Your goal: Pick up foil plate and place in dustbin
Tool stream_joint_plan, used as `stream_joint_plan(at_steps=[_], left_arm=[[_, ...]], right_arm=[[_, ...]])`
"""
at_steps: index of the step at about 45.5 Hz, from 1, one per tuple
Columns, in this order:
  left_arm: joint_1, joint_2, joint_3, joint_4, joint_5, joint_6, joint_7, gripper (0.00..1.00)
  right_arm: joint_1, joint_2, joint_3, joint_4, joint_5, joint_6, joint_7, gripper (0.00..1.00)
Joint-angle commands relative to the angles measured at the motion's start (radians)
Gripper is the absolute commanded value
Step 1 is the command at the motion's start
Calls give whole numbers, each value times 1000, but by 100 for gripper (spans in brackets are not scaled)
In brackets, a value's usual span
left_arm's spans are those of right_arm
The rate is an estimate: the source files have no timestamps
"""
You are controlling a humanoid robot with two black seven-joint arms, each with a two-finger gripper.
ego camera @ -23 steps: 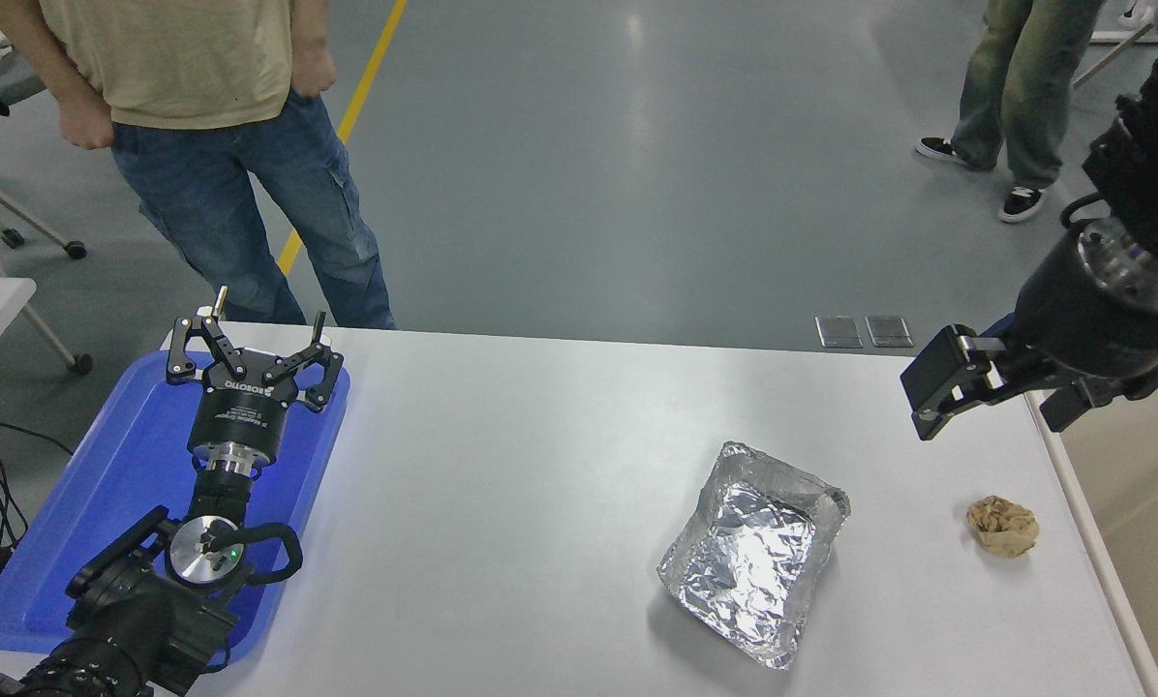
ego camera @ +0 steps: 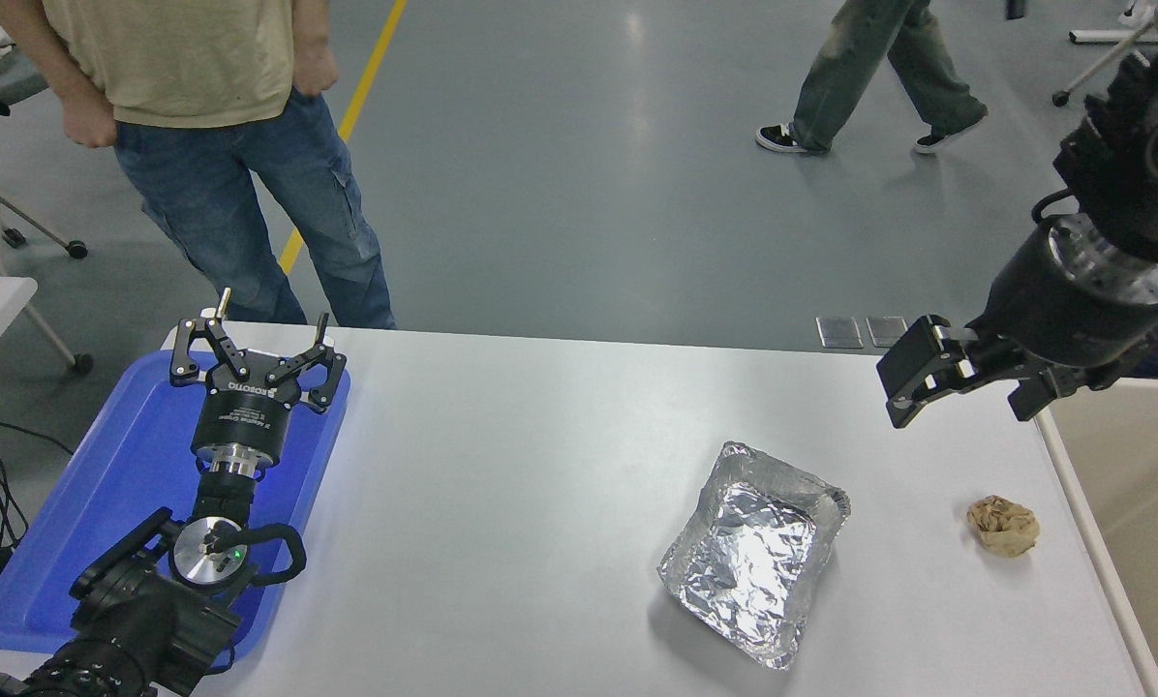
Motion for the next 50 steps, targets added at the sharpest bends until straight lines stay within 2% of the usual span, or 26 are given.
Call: stream_joint_plan(at_steps=[1, 7, 16, 26, 33, 50], left_arm=[[0, 0, 0, 0, -1, 0, 0, 100], [0, 0, 0, 0, -1, 0, 0, 100], [-1, 0, 0, 0, 1, 0, 1, 100], [-1, 0, 0, 0, 1, 0, 1, 100], [-1, 0, 0, 0, 1, 0, 1, 100], [-1, 0, 0, 0, 1, 0, 1, 100]], right_arm=[[-131, -50, 56, -78, -59, -50, -1, 100], [-249, -91, 105, -154, -75, -80, -1, 100], [-526, -220, 280, -229, -131, -117, -26, 100], [-798, -262, 454, -279, -139, -166, -26, 100], [-922, -243, 528, -318, -139, -223, -26, 100], [-1094, -56, 614, -507, -136, -332, -24, 100]])
